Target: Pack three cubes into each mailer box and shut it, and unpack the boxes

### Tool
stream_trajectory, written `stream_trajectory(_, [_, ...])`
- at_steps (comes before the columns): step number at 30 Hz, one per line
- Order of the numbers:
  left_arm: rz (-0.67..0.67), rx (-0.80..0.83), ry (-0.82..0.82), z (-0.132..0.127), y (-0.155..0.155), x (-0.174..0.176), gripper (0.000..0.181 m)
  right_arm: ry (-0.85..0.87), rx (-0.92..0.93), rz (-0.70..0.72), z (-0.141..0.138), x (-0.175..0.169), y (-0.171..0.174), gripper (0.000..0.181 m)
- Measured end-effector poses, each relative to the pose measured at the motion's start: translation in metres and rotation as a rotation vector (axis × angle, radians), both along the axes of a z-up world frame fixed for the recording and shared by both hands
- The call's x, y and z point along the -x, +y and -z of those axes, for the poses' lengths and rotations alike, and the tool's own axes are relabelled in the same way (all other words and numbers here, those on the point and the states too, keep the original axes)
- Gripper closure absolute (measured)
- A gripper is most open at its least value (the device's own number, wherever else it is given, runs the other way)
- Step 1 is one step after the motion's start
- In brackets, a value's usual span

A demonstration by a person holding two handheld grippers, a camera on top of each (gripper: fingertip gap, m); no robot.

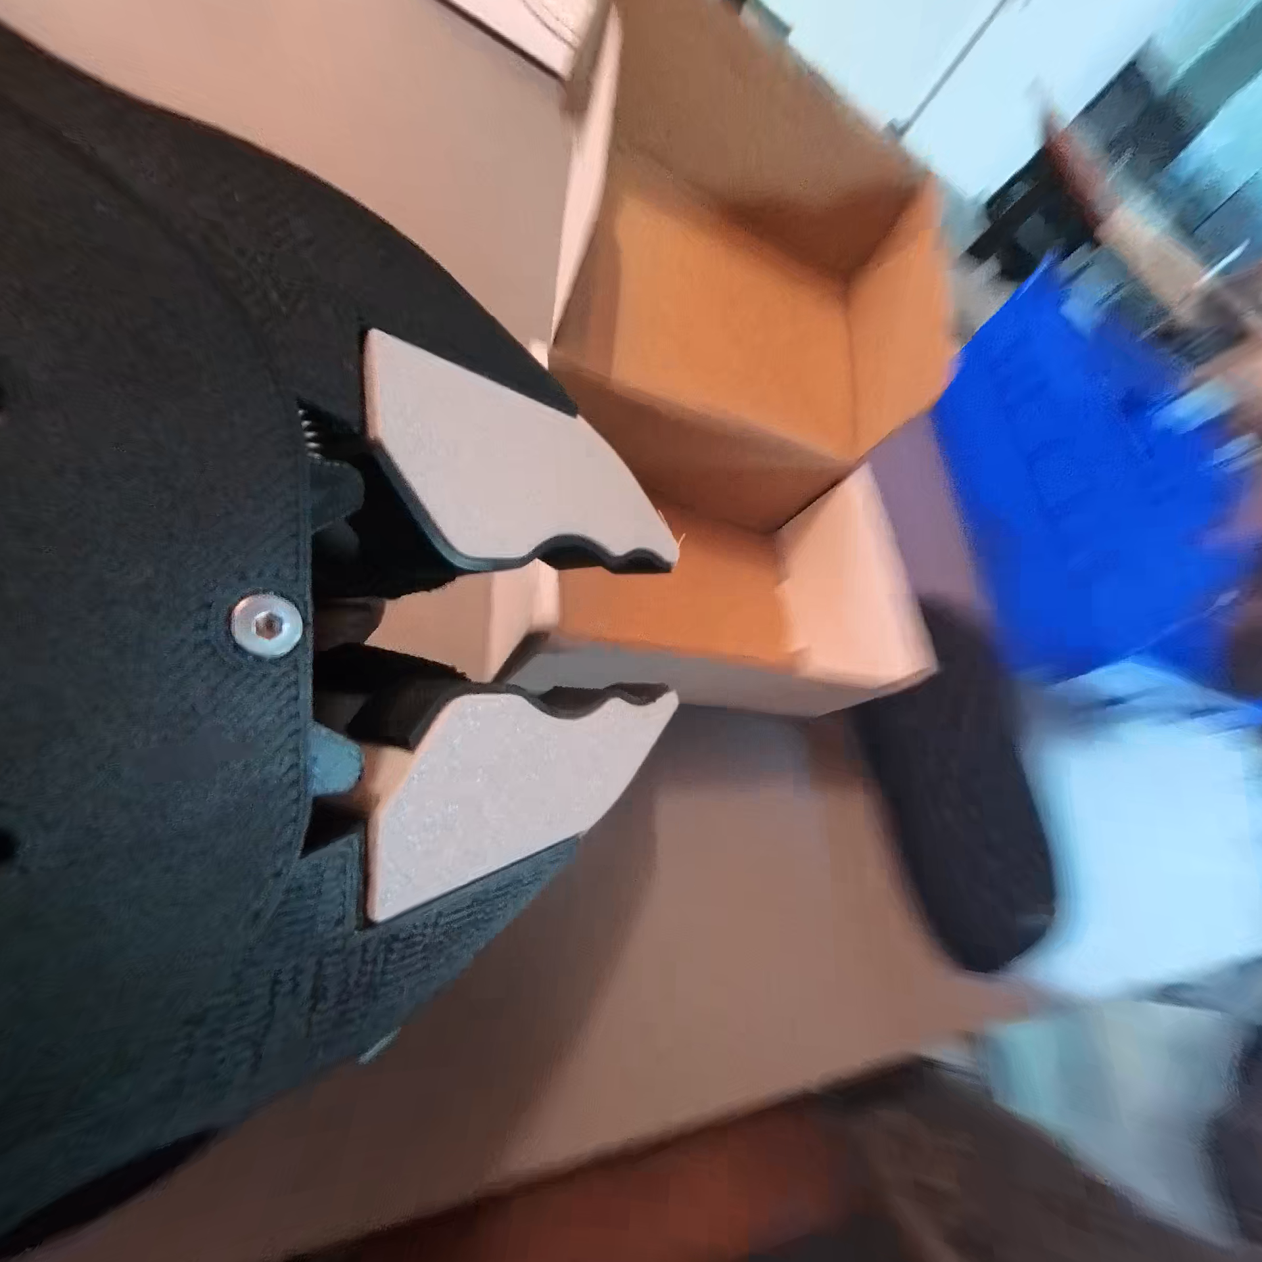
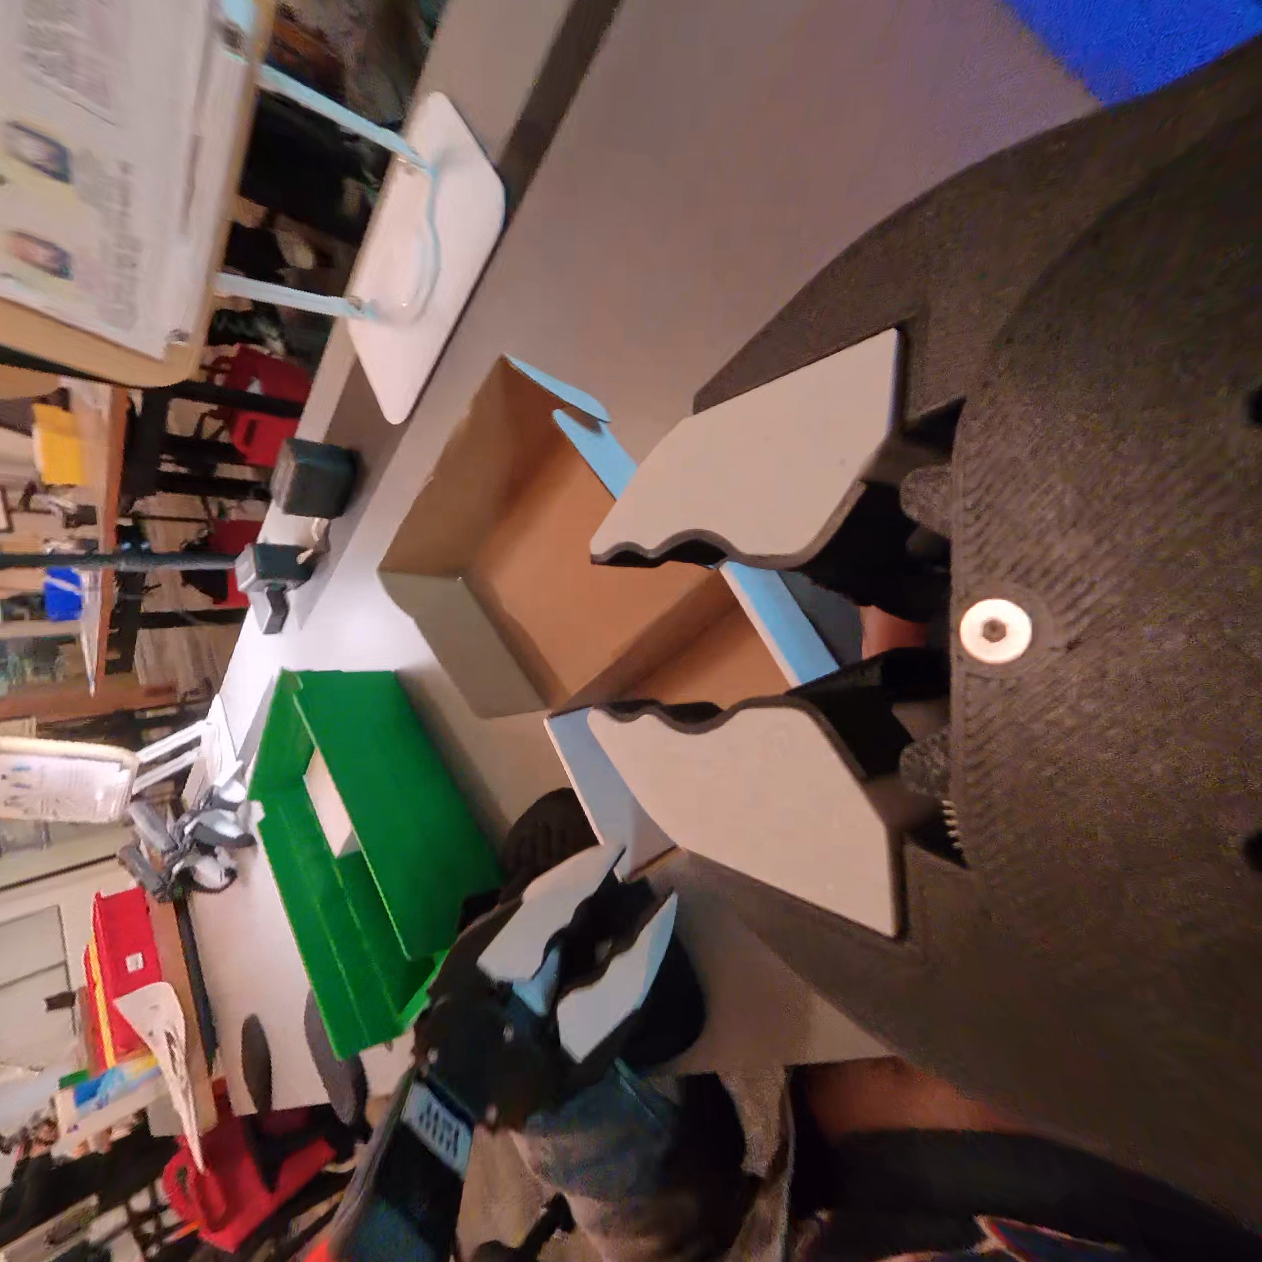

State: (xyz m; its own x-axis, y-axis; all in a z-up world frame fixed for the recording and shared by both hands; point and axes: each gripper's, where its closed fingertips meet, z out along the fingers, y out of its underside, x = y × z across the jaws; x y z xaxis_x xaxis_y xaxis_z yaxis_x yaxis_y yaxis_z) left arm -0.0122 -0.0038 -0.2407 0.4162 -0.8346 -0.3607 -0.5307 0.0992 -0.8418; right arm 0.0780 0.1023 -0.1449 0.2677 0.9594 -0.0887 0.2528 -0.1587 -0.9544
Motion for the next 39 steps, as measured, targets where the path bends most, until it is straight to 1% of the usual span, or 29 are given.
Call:
stream_trajectory(2, [-0.057, -0.028, -0.187, -0.032, 0.008, 0.01, 0.15, 0.022, 0.041, 0.077, 0.012, 0.005, 0.019, 0.145])
stream_trajectory(3, [-0.125, -0.049, -0.295, -0.051, 0.018, 0.021, 0.15, 0.037, 0.06, 0.131, 0.015, 0.004, 0.031, 0.15])
stream_trajectory(5, [-0.313, -0.061, -0.477, -0.077, 0.042, 0.052, 0.153, 0.049, 0.099, 0.194, 0.021, 0.003, 0.047, 0.157])
stream_trajectory(6, [-0.414, -0.047, -0.525, -0.082, 0.055, 0.068, 0.154, 0.04, 0.105, 0.225, 0.025, 0.002, 0.055, 0.162])
stream_trajectory(7, [-0.499, -0.02, -0.539, -0.081, 0.067, 0.082, 0.155, 0.029, 0.104, 0.253, 0.028, 0.002, 0.061, 0.165])
stream_trajectory(8, [-0.556, 0.019, -0.536, -0.077, 0.077, 0.092, 0.155, 0.013, 0.105, 0.265, 0.033, 0.003, 0.064, 0.166])
stream_trajectory(11, [-0.635, 0.163, -0.521, -0.059, 0.103, 0.105, 0.159, -0.058, 0.094, 0.27, 0.05, 0.009, 0.071, 0.168])
stream_trajectory(14, [-0.687, 0.265, -0.519, -0.041, 0.124, 0.114, 0.163, -0.094, 0.125, 0.28, 0.065, 0.011, 0.08, 0.169])
stream_trajectory(17, [-0.671, 0.371, -0.483, -0.022, 0.136, 0.107, 0.166, -0.136, 0.149, 0.29, 0.081, 0.011, 0.09, 0.169])
stream_trajectory(20, [-0.645, 0.41, -0.46, -0.013, 0.146, 0.099, 0.168, -0.159, 0.2, 0.274, 0.095, 0.014, 0.094, 0.17])
stream_trajectory(21, [-0.635, 0.422, -0.454, -0.012, 0.148, 0.097, 0.169, -0.155, 0.212, 0.263, 0.096, 0.016, 0.094, 0.17])
stream_trajectory(24, [-0.575, 0.42, -0.455, -0.014, 0.145, 0.087, 0.17, -0.111, 0.21, 0.216, 0.089, 0.022, 0.086, 0.172])
stream_trajectory(26, [-0.528, 0.391, -0.457, -0.021, 0.14, 0.08, 0.172, -0.102, 0.176, 0.194, 0.083, 0.025, 0.082, 0.173])
stream_trajectory(29, [-0.492, 0.354, -0.445, -0.03, 0.134, 0.074, 0.177, -0.086, 0.118, 0.168, 0.072, 0.027, 0.074, 0.177])
stream_trajectory(34, [-0.423, 0.185, -0.345, -0.045, 0.112, 0.068, 0.178, -0.062, -0.079, 0.141, 0.052, 0.023, 0.055, 0.178])
stream_trajectory(39, [-0.371, 0.108, -0.296, -0.046, 0.084, 0.057, 0.177, -0.107, -0.274, 0.141, 0.05, 0.015, 0.033, 0.177])
